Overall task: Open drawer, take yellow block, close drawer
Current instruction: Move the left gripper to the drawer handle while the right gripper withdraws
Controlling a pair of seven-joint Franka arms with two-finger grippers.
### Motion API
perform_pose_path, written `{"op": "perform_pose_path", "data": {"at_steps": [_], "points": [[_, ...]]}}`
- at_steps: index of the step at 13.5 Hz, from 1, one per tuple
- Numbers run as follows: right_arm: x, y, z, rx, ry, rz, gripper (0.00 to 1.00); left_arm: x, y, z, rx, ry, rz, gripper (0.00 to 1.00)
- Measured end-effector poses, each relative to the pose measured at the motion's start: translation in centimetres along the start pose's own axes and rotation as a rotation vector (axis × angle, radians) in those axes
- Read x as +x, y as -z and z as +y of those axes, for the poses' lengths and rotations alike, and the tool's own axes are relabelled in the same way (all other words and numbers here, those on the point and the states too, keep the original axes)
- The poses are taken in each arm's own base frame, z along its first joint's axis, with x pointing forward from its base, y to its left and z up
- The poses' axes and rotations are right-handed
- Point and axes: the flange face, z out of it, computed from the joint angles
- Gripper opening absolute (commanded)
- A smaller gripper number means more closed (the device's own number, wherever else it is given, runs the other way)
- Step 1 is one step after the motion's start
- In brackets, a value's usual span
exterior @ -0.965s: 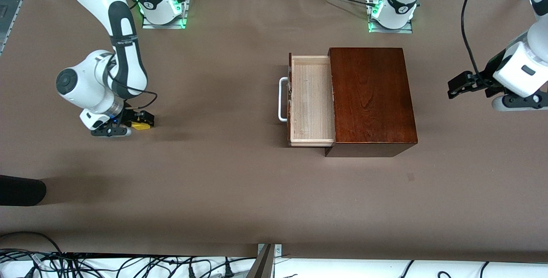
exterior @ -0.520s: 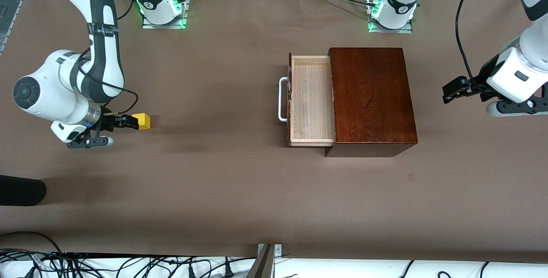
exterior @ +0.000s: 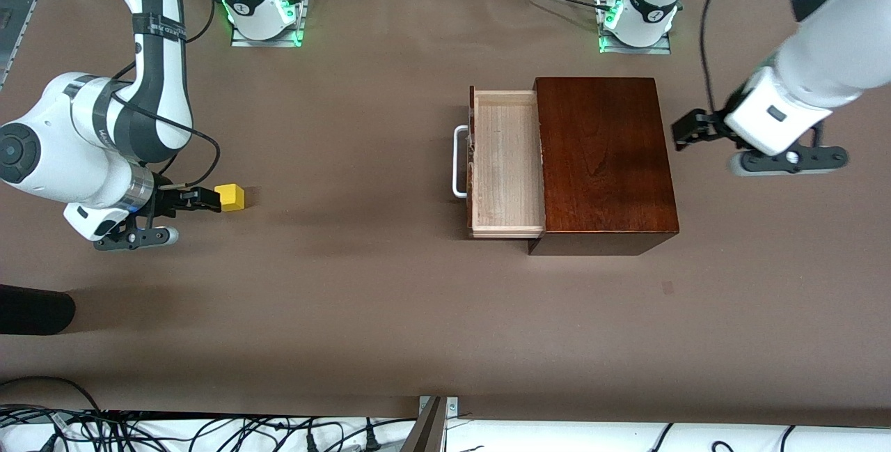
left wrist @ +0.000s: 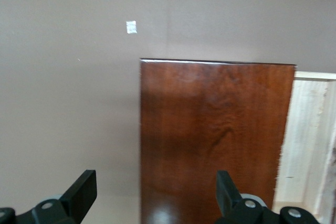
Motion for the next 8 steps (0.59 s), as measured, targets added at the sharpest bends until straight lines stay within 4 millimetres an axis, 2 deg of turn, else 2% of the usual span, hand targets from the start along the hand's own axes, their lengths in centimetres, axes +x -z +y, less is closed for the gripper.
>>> {"op": "perform_pose_path", "data": {"at_steps": [2, 5, 8], "points": [[0.2, 0.9, -0.4, -0.03, -0.02, -0.003, 1.0, -1.1, -0.9, 4.2, 0.008, 0.054, -0.014, 1.0], [0.1, 2.1, -1.6, -0.058, -0.039, -0.009, 1.0, -3.1, -3.7, 11.8, 0.045, 0.151, -0.043, 1.0], [-1.0, 5.4, -1.6, -0.042, -0.065, 0.011, 1.0, -5.0, -6.7, 19.4, 0.078, 0.284, -0.056, 1.0]]}}
